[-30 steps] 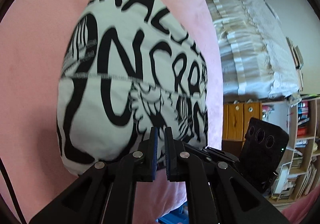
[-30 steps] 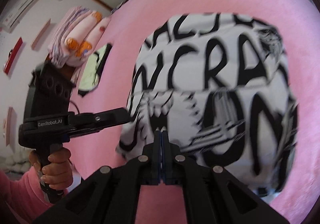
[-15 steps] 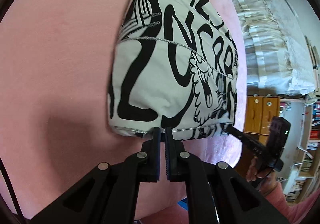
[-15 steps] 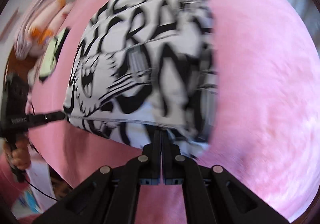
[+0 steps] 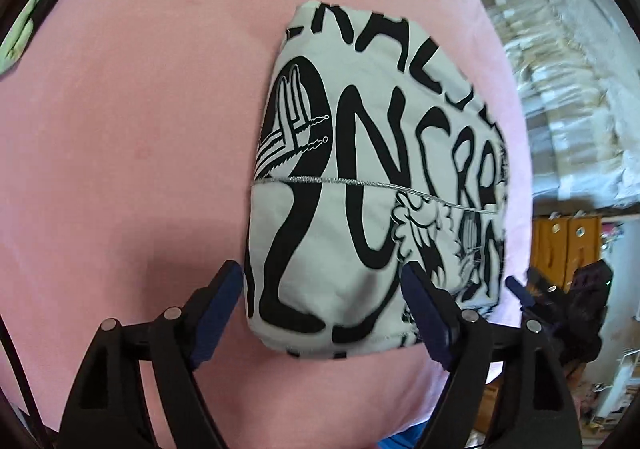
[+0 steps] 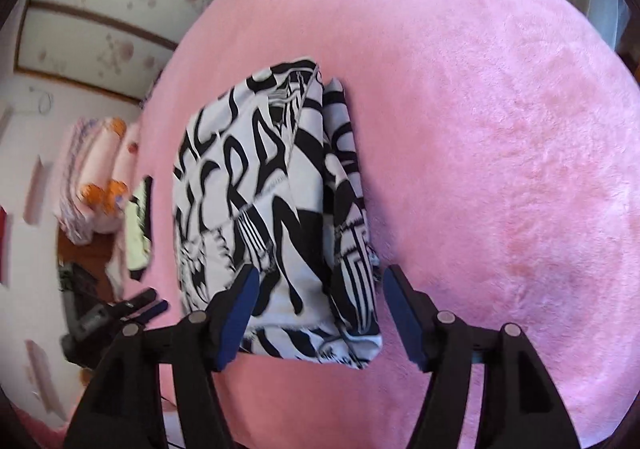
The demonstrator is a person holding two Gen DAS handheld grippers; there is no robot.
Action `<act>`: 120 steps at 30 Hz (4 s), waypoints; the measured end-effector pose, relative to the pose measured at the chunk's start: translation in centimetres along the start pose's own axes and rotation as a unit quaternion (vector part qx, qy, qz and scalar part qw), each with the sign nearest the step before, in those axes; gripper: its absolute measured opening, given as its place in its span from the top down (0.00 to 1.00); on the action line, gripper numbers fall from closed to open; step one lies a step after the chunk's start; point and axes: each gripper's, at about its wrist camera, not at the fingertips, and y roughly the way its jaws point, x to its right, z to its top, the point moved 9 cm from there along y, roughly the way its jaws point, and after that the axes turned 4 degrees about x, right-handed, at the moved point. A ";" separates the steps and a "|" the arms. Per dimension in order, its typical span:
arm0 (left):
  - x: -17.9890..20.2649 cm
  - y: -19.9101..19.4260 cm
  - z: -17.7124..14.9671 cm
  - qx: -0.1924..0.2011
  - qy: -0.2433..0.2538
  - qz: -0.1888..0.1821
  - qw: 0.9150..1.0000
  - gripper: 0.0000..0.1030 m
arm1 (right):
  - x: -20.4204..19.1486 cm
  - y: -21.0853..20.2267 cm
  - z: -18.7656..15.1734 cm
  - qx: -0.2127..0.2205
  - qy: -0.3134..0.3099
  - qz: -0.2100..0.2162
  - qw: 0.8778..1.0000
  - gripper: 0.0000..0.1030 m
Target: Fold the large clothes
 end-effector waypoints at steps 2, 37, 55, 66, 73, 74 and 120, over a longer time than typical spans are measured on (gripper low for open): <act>0.1 1.3 0.2 -0.022 0.006 0.007 1.000 0.17 | 0.3 0.5 0.6 -0.001 0.024 0.025 0.999 0.26; -3.2 9.7 3.9 -0.056 -0.025 -0.103 0.993 0.00 | -3.0 14.3 5.3 -0.182 0.027 0.231 0.955 0.24; -2.4 7.9 3.0 -0.037 -0.071 -0.021 0.997 0.22 | -3.3 11.4 3.5 -0.109 0.034 0.202 0.973 0.72; -3.6 4.2 -2.1 -0.075 -0.082 -0.067 0.991 0.36 | -6.1 4.9 -2.2 -0.062 -0.052 0.047 0.996 0.74; -9.0 -3.2 -4.8 -0.072 -0.075 -0.087 0.991 0.39 | -12.8 2.9 -7.7 -0.091 -0.093 0.012 0.991 0.74; -9.9 -4.4 -5.0 -0.069 -0.077 -0.088 0.991 0.39 | -14.2 2.9 -8.6 -0.095 -0.097 0.011 0.991 0.74; -53.8 -34.9 35.7 0.279 -0.060 0.002 0.958 0.39 | -68.1 36.1 -5.9 -0.044 -0.261 0.254 0.930 0.74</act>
